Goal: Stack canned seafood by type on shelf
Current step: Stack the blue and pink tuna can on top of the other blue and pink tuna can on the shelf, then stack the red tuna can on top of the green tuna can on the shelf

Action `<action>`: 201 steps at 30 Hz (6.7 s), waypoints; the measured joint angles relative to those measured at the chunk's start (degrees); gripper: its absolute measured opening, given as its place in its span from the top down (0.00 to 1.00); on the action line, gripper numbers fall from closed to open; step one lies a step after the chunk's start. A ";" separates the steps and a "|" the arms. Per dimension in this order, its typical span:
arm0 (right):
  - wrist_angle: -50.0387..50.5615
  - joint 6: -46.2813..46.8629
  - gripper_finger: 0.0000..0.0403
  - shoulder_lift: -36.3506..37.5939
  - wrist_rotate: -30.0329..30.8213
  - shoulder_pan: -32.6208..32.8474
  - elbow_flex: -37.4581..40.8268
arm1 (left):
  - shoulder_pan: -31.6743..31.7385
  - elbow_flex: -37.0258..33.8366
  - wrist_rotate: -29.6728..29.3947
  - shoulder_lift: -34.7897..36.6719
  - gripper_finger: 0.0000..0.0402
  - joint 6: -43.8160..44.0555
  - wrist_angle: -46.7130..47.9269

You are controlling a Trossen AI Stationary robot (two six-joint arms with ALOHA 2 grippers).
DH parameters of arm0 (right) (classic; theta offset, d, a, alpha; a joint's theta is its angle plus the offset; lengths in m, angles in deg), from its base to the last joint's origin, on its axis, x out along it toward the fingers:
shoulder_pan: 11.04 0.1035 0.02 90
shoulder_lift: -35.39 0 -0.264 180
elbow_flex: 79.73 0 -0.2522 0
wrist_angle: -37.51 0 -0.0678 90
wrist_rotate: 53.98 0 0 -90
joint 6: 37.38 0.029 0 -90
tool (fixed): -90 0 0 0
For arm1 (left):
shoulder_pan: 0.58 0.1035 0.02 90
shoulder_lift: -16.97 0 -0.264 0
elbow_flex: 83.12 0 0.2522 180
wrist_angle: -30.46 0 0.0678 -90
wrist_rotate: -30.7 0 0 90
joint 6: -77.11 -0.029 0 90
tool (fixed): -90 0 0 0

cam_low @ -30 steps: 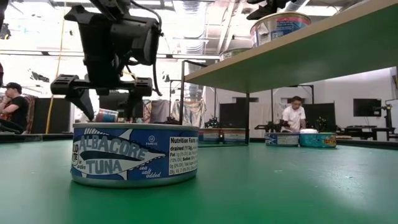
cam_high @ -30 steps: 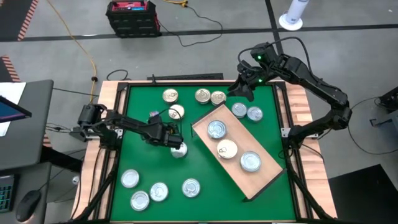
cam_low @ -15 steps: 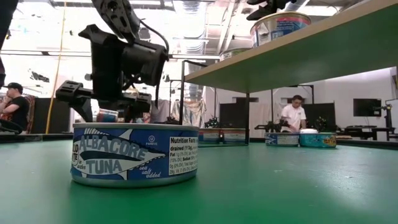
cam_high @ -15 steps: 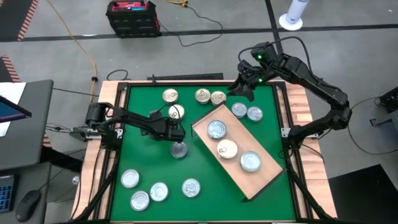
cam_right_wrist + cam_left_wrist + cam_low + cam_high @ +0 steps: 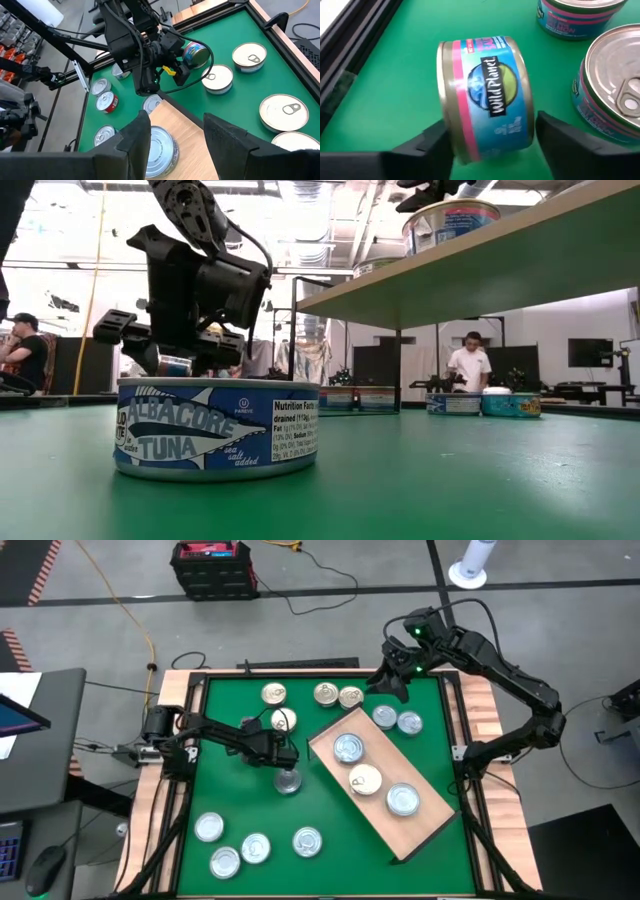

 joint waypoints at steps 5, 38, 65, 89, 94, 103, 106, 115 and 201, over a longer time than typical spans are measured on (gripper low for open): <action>0.02 0.03 0.49 0.01 0.20 0.00 0.00 | -0.18 0.00 -0.31 0.10 0.55 -3.15 0.33; -0.50 40.09 0.49 0.26 5.58 4.45 0.00 | -17.88 7.48 -1.74 31.40 0.54 -142.06 -28.21; 13.23 49.97 0.49 10.68 23.78 16.78 -0.01 | -19.08 7.50 9.27 11.61 0.54 -182.87 -75.84; 17.66 49.53 0.49 13.46 20.65 20.74 -0.02 | -11.81 7.50 31.61 10.75 0.54 -185.08 -81.47; 19.31 49.46 0.49 14.68 22.22 19.87 -0.02 | -11.17 9.00 32.28 6.91 0.54 -185.21 -81.51; 18.99 49.50 0.49 15.31 22.37 20.04 -0.02 | -11.90 17.97 27.07 1.18 0.54 -187.94 -74.42; 18.46 49.31 0.49 15.28 22.45 20.04 -0.02 | -11.86 18.55 24.76 1.17 0.54 -188.25 -71.33; 17.06 48.03 0.49 15.26 22.60 20.02 -0.02 | -12.47 18.69 24.32 1.49 0.53 -187.97 -68.98; 14.25 42.85 0.49 15.13 22.31 18.32 -0.02 | -10.01 20.59 35.51 10.84 0.31 -159.40 -45.08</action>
